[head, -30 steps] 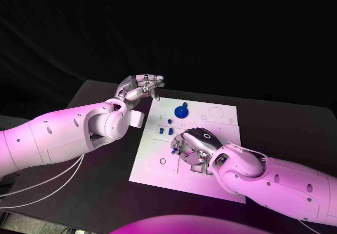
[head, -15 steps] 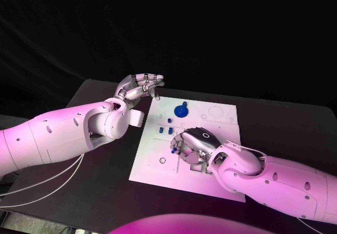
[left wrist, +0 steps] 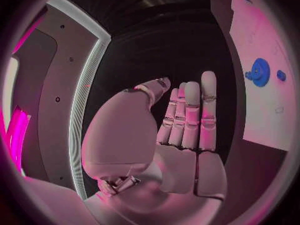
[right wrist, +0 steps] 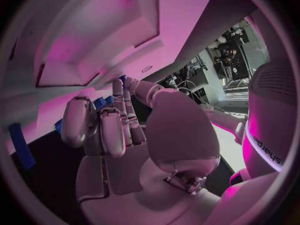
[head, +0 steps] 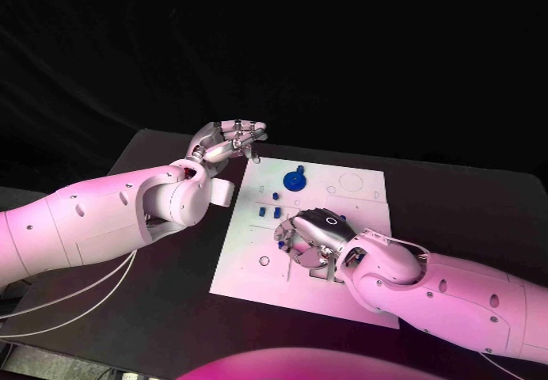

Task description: Assemble the parts on the task board

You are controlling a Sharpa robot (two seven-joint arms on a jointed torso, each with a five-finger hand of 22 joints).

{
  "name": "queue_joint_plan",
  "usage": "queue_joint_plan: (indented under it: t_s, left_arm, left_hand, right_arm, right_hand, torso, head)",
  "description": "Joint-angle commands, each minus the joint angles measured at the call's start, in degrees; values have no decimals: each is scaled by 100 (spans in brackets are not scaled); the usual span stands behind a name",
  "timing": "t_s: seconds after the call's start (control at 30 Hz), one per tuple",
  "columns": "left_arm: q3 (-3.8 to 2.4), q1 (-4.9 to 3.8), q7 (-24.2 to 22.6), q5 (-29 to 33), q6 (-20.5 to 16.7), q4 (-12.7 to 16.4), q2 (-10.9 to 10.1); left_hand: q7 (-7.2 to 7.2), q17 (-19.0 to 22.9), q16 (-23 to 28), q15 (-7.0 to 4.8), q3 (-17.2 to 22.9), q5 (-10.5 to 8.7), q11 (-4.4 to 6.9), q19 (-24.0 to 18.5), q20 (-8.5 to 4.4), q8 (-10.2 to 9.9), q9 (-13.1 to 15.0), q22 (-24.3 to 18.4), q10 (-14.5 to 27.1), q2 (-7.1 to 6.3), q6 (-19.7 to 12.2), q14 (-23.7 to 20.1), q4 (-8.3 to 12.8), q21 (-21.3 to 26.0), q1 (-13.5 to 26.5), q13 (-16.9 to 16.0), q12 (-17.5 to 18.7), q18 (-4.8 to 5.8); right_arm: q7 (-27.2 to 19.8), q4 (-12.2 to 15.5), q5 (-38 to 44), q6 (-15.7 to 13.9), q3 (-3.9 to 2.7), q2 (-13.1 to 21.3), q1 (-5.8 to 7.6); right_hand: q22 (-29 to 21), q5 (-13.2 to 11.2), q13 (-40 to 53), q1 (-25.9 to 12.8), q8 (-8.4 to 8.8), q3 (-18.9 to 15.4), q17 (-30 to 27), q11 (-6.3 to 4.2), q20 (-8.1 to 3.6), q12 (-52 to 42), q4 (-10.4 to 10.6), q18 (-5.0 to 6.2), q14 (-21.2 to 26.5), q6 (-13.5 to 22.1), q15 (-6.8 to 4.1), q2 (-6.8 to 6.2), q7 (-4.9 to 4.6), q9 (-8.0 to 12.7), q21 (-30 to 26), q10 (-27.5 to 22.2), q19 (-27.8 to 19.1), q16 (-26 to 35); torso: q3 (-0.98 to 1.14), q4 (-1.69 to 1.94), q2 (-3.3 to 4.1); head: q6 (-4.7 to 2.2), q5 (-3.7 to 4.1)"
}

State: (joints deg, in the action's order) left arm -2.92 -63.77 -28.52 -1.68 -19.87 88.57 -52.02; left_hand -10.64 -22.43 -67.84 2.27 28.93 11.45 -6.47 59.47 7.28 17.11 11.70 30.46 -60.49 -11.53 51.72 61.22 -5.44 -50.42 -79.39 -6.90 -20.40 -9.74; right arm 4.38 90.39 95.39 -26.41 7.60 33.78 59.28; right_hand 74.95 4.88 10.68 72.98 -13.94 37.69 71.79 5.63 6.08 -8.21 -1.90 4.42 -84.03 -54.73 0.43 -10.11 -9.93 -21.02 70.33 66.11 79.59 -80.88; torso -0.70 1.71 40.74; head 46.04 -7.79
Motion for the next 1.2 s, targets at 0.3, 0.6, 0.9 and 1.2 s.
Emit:
queue_joint_plan:
  t_s: [0.3, 0.6, 0.9, 1.2]
  left_arm:
    - [-3, -1, -7, -27, 116, 8, 11]
    - [-2, -1, -7, -27, 114, -4, 5]
    - [-1, -1, -9, -27, 115, -9, -6]
    - [8, 0, -4, -27, 120, -13, -4]
  left_hand:
    - [-4, 21, 34, -8, 37, 17, -10, -56, 8, 3, -6, -12, 74, 29, -21, -50, 61, 44, -83, -9, -36, -79]
    - [-4, 21, 34, -8, 37, 17, -10, -56, 8, 3, -6, -12, 74, 29, -21, -50, 61, 44, -83, -9, -36, -79]
    - [-4, 23, 36, -8, 42, 17, -10, -56, 8, 4, -6, -12, 80, 35, -22, -52, 67, 44, -88, -10, -42, -80]
    - [-4, 28, 38, -7, 49, 15, -11, -57, 9, 9, -6, -12, 90, 38, -20, -56, 80, 45, -98, -11, -49, -80]
  right_arm:
    - [-160, 10, -72, 14, 14, 118, -15]
    - [-246, 389, -163, -311, -30, 495, 18]
    - [-205, 624, -713, 10, -96, 1051, 375]
    - [-208, 578, -843, 710, -126, 1433, 746]
  right_hand:
    - [392, 69, -49, -87, 63, -46, -13, 36, 72, 86, 46, 19, -218, 65, 77, -85, -19, 17, -87, -131, -24, -16]
    - [326, 118, -113, -98, 90, -40, -80, 74, 105, 168, 51, 49, -195, 84, 109, -120, -46, 27, -219, -262, -83, 15]
    - [270, 156, -179, -201, 151, -131, -130, 97, 134, 226, 102, 73, -176, 159, 130, -231, -51, 49, -338, -363, -131, 36]
    - [117, 274, -273, -247, 255, -324, -193, 115, 158, 309, 121, 133, -148, 293, 149, -346, -41, 86, -635, -558, -263, 70]
  torso:
    - [6, -7, -1]
    - [1, -7, -6]
    - [3, -21, -7]
    - [5, -24, -9]
  head:
    - [-22, 1]
    - [-60, 38]
    - [-138, 122]
    - [-194, 216]
